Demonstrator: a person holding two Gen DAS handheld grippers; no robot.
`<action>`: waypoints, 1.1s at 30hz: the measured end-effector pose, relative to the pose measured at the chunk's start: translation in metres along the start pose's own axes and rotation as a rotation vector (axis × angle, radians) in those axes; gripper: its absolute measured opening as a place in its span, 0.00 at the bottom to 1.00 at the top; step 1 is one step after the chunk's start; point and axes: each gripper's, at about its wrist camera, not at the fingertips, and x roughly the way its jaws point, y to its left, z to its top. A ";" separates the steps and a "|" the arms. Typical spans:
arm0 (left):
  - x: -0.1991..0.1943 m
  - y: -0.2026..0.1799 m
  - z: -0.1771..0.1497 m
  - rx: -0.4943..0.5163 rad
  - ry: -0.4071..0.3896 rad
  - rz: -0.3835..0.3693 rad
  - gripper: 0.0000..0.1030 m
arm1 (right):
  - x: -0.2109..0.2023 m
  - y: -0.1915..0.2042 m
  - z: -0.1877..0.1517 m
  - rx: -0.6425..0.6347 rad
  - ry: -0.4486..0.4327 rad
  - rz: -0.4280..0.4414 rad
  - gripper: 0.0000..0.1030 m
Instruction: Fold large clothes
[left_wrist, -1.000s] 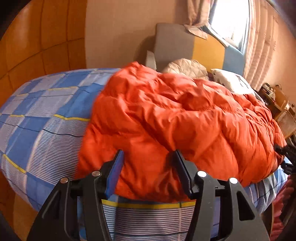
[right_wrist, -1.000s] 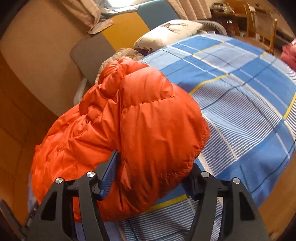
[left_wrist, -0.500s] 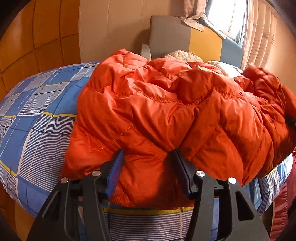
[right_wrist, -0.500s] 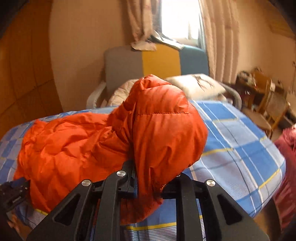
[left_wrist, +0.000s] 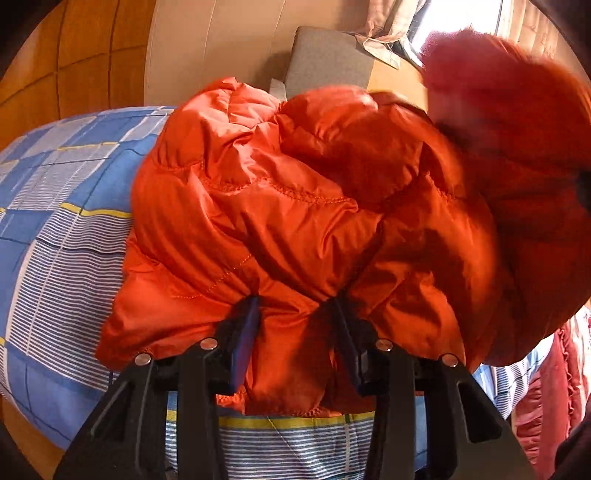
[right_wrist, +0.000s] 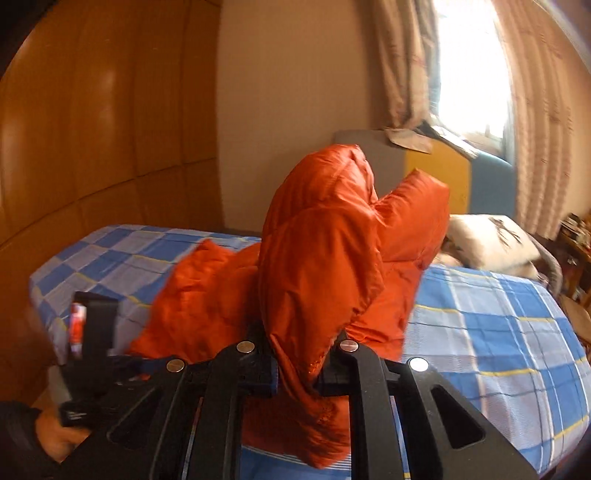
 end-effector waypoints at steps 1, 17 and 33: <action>0.000 0.001 0.000 0.001 -0.001 -0.008 0.36 | 0.001 0.009 0.001 -0.009 0.003 0.026 0.13; -0.012 0.043 -0.002 -0.165 -0.030 -0.140 0.33 | 0.081 0.071 -0.031 0.017 0.204 0.337 0.13; -0.063 0.068 -0.012 -0.191 -0.128 -0.056 0.47 | 0.077 0.089 -0.050 0.041 0.195 0.106 0.16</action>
